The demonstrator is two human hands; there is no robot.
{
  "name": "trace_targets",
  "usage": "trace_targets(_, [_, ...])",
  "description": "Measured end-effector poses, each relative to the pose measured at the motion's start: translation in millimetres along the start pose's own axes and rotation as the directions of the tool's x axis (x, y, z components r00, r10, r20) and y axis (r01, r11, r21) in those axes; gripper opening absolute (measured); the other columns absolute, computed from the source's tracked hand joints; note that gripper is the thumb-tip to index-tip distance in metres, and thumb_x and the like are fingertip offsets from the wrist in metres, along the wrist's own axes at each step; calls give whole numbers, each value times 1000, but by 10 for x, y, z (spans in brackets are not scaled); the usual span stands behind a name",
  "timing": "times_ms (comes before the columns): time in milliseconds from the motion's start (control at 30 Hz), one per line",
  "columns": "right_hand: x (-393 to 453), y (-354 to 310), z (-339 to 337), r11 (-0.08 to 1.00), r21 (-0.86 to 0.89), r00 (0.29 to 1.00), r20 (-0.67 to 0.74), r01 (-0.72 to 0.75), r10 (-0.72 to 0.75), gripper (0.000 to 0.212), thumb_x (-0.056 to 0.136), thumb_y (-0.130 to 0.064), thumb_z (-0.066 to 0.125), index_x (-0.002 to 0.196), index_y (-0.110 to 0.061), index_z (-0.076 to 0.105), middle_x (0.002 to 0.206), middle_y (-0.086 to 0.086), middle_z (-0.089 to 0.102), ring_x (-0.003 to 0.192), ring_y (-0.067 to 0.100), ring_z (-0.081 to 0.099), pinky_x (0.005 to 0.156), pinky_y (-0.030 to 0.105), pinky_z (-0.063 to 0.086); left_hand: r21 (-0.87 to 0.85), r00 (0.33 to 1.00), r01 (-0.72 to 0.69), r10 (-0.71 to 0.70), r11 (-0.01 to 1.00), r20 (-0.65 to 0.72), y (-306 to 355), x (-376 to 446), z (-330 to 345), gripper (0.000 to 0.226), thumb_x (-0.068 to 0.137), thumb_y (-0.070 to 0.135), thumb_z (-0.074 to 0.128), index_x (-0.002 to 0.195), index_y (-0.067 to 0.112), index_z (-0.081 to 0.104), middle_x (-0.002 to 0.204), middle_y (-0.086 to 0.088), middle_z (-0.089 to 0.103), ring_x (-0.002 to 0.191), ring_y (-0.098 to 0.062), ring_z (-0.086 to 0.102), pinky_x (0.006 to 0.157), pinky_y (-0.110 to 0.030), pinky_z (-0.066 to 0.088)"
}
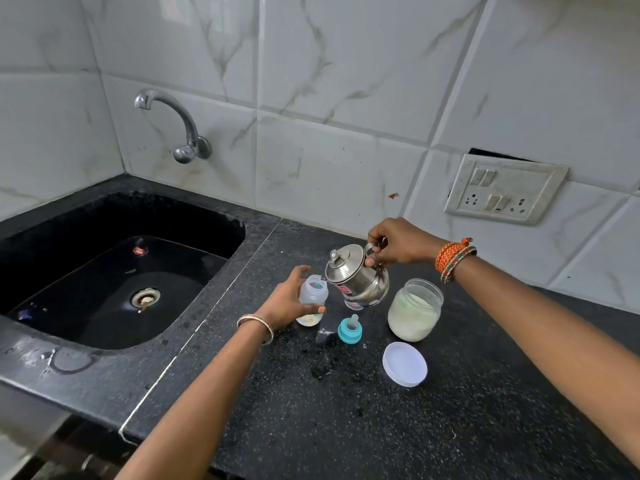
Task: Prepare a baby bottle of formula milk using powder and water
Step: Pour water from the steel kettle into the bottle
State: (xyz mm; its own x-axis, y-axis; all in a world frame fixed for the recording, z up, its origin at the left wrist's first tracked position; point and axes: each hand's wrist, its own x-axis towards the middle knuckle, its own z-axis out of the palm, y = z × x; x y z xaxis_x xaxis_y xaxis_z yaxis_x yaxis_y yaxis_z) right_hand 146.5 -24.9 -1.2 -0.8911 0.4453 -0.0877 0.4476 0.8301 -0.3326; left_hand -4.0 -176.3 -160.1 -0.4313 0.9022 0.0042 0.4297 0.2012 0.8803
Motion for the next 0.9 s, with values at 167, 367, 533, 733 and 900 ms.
trace_targets(167, [27,-31,-51,999,-48,1000,6,17,-17,30,74,-15,79,63,-17,52,65,-3,57,68,15,56,59,20,45,25,1000,-15,16,1000,-4,54,45,-43,94,70,23,81,144,20,23,138,-12,51,120,-27,53,101,-34,38])
trace_targets(367, [40,-69,-127,997,-76,1000,5,25,-25,24,74,-13,79,68,-10,56,70,3,61,71,18,60,66,30,53,66,1000,-16,16,998,8,44,63,-64,100,69,24,82,146,21,17,135,-9,55,119,-26,54,102,-35,38])
trace_targets(533, [38,-87,-160,995,-97,1000,6,26,-26,31,73,-12,80,61,-17,52,66,-2,58,67,16,60,59,21,50,86,1000,-26,25,996,16,51,63,-57,104,68,22,82,147,23,14,132,-7,57,117,-25,56,102,-36,39])
trace_targets(733, [47,-155,-214,991,-128,999,21,43,-41,33,74,-13,79,59,-18,50,63,-4,56,64,13,57,59,20,47,113,998,-58,55,992,35,94,66,-52,106,69,19,81,148,22,10,131,-6,59,117,-25,56,101,-35,38])
trace_targets(900, [84,-193,-241,985,-163,998,35,63,-58,34,75,-13,79,59,-17,49,63,-4,55,63,13,54,59,21,45,141,999,-44,43,989,10,77,76,-52,85,67,24,83,131,18,28,129,-8,57,111,-27,56,92,-34,43])
